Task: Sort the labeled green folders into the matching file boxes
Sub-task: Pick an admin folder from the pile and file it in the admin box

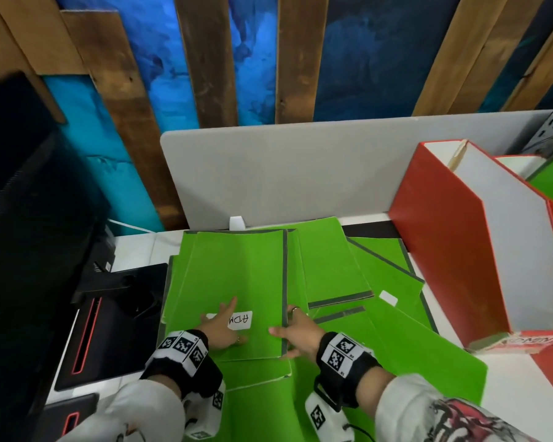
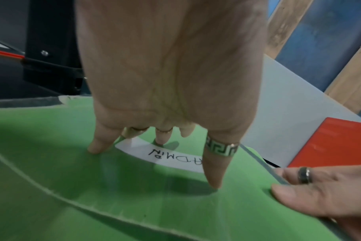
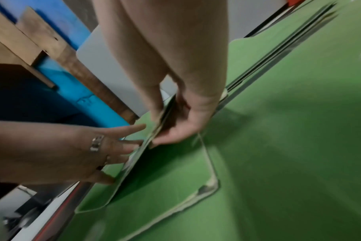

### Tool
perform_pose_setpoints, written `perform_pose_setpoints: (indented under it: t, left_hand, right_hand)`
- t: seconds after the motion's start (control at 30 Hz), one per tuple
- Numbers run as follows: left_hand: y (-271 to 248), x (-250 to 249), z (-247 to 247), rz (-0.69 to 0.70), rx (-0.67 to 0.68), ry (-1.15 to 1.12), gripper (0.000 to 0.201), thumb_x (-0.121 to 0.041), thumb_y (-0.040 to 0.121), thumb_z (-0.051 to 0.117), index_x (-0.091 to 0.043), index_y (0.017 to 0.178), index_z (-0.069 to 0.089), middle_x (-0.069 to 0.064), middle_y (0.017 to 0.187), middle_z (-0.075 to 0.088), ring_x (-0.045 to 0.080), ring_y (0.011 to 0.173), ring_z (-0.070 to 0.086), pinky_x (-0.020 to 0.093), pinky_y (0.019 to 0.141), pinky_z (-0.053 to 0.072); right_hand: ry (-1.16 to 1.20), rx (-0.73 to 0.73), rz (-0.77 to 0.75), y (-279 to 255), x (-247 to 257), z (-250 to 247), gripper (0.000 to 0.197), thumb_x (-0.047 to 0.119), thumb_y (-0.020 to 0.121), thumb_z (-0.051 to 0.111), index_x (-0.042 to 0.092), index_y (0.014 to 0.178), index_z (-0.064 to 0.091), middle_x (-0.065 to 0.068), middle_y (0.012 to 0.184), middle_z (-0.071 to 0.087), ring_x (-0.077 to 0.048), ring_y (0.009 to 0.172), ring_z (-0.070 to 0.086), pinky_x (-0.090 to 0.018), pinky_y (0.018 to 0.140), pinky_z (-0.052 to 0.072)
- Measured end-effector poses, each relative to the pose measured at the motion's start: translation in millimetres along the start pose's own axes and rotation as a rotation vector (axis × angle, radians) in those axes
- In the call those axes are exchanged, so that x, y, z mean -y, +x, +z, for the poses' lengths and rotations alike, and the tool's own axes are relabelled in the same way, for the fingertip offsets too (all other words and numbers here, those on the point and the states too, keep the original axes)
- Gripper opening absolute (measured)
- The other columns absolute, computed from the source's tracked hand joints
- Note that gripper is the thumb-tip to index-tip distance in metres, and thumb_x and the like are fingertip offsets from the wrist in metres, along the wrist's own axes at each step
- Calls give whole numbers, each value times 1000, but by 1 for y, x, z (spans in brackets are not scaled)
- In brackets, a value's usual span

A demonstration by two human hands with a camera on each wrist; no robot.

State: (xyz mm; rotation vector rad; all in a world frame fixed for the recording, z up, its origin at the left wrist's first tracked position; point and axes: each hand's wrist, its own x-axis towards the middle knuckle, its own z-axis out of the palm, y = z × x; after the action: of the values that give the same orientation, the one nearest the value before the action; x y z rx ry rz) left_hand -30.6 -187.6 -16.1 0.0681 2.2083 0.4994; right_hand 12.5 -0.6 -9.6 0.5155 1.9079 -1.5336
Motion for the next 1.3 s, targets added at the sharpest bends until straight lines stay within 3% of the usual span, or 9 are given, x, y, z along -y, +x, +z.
perform_pose_setpoints:
  t: [0.13, 0.2, 0.3, 0.4, 0.67, 0.83, 0.93, 1.0, 1.3]
  left_hand:
    - [-5, -9, -14, 74, -36, -147, 95, -35, 88, 60, -31, 147, -15, 8, 158, 10, 28, 134, 38, 38, 115, 26]
    - [-7, -19, -20, 117, -115, -183, 90, -32, 90, 57, -27, 149, -11, 10, 157, 14, 20, 121, 50, 28, 102, 35]
    - [-4, -33, -28, 186, -281, -209, 85, -32, 89, 59, -24, 150, 0, 8, 157, 16, 29, 141, 28, 39, 115, 27]
    - [-1, -46, -31, 232, -414, -161, 78, -32, 89, 60, -19, 150, 13, 7, 157, 19, 30, 144, 19, 45, 118, 19]
    - [-9, -87, -15, 341, -588, -116, 89, -40, 79, 68, -32, 149, 13, 3, 159, 6, 29, 147, 0, 56, 117, 9]
    - [-19, -119, 16, 429, -392, 42, 87, -44, 77, 68, -33, 148, 18, -4, 156, 20, 22, 146, 11, 57, 113, -5]
    - [-18, -125, 34, 449, -150, -88, 65, -26, 80, 70, -27, 138, 41, 1, 131, 56, 21, 120, 53, 47, 112, 32]
    - [-19, -124, 39, 438, -112, -125, 54, -15, 81, 68, -21, 132, 50, 7, 120, 62, 19, 105, 58, 33, 99, 44]
    - [-16, -101, 24, 455, -59, -323, 51, -6, 81, 67, -27, 127, 56, 12, 124, 62, 15, 110, 61, 39, 106, 40]
  right_hand:
    - [-105, -74, -78, -2, 7, -11, 67, 10, 90, 57, 21, 146, 20, -16, 143, 39, -22, 93, 60, -33, 70, 59]
    - [-198, -88, -96, -6, 9, -31, 68, 12, 91, 56, 23, 147, 18, -13, 144, 38, -24, 97, 60, -34, 76, 58]
    - [-375, -93, -125, -18, 11, -67, 64, 8, 94, 51, 20, 148, 20, -11, 146, 37, -23, 117, 53, -30, 89, 50]
    - [-467, -135, -177, -31, 13, -106, 55, 2, 94, 47, 20, 144, 31, -1, 138, 43, 0, 85, 50, -11, 70, 46]
    - [-917, -57, -114, -59, 13, -194, 54, 6, 94, 49, 23, 143, 35, 1, 147, 40, -18, 131, 43, -26, 107, 34]
    - [-1026, 67, -131, -64, 8, -187, 53, 8, 92, 50, 35, 137, 43, 2, 142, 47, -30, 123, 52, -44, 105, 41]
    - [-1026, 53, -164, -58, 3, -174, 48, 5, 92, 50, 30, 133, 51, 3, 140, 50, -23, 116, 57, -38, 100, 46]
    - [-983, -7, -192, -53, 3, -167, 44, 4, 91, 51, 26, 129, 56, 1, 133, 56, -21, 111, 59, -33, 96, 48]
    - [-681, -290, -368, -48, 8, -162, 30, 15, 85, 66, 26, 112, 61, 9, 88, 57, -7, 84, 55, -17, 74, 41]
